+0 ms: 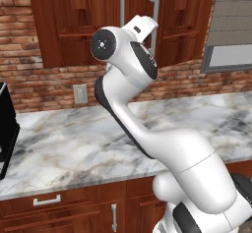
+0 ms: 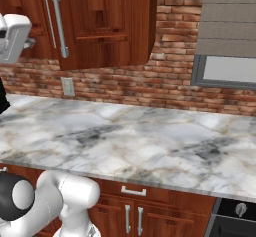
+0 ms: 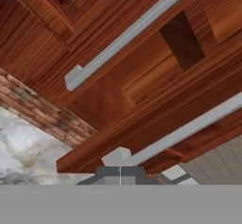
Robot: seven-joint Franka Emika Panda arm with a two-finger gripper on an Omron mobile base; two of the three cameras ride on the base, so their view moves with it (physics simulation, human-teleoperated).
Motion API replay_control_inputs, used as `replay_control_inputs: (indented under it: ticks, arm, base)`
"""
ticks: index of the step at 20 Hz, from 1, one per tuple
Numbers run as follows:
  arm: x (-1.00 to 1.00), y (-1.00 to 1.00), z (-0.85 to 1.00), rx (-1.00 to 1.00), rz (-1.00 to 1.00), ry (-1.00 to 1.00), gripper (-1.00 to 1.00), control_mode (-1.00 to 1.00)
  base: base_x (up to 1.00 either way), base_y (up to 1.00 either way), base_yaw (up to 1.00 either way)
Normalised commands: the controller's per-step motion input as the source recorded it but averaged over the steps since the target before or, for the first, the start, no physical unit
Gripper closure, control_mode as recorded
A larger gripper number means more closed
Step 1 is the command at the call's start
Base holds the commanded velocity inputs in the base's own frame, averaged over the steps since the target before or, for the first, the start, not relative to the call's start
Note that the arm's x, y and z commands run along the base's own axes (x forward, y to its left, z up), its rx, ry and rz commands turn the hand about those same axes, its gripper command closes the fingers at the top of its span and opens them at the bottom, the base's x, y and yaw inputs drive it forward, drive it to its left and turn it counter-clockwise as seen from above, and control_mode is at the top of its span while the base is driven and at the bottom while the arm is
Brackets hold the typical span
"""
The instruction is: Open the cabinet and move the ladle to the pot. Then close the cabinet.
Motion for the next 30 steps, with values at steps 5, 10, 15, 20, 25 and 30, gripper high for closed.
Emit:
replay_control_inputs:
  ticks: [5, 10, 15, 20, 25, 30]
  arm:
    - [0.21, 0.0, 0.0, -0.11, -0.04, 0.0, 1.0, -1.0]
    - [0.13, 0.0, 0.0, -0.06, -0.03, 0.0, 1.0, -1.0]
    - [0.2, -0.03, 0.0, -0.05, -0.02, 0.0, 1.0, -1.0]
    - [0.21, -0.1, 0.0, -0.05, 0.0, 0.0, 1.0, -1.0]
    - [0.25, -0.04, -0.02, -0.05, 0.0, 0.0, 1.0, -1.0]
    - [0.29, 0.0, -0.08, -0.05, 0.0, 0.0, 1.0, -1.0]
  base:
    - [0.0, 0.0, 0.0]
    - [0.0, 0.0, 0.0]
    - [0.0, 0.0, 0.0]
    - [0.0, 0.0, 0.0]
    - [0.0, 0.0, 0.0]
    - [0.0, 0.0, 0.0]
